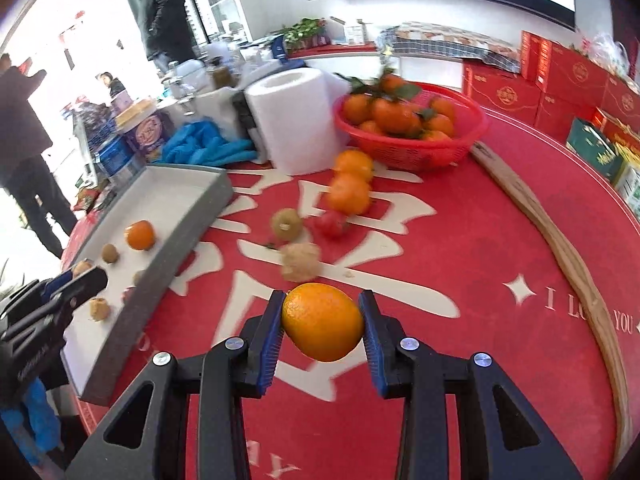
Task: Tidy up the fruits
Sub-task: 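Carry the husked fruit and orange into the white tray and open both grippers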
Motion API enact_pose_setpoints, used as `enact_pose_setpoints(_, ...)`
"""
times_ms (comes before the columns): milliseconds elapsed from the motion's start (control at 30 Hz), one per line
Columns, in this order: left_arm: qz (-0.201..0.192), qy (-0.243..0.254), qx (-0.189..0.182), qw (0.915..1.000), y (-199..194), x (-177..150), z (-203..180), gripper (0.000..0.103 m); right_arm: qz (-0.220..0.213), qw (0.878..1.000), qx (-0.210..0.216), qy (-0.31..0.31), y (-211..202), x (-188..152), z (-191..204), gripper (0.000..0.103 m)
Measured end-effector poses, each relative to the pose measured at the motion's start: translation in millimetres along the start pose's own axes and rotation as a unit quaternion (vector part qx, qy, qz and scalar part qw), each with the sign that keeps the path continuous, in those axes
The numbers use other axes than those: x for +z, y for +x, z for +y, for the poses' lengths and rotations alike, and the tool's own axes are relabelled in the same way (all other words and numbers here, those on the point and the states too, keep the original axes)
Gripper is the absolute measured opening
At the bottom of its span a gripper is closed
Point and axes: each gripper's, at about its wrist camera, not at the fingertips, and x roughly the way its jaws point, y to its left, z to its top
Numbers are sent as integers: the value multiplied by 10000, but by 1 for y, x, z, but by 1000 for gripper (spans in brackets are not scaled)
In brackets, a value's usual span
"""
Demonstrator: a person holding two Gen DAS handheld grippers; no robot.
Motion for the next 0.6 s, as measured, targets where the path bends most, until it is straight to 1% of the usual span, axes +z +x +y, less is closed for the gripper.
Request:
enact_pose_setpoints(100,-18,-154,247,9996,5,0,21,27,26,9998,127,-151,4,5,21,38)
enact_pose_setpoints(233,24,-241,408,9989,12,-5,38,27,70,9988,248,-422,13,12,52,38)
enact_pose_setpoints(467,113,-408,529,9977,24,-10,56,27,165,9952,406,-871,30,21,103,38)
enact_pose_setpoints(600,159,-480,558,9972,29,-13,64,27,258,9935,501,-992,40,24,123,38)
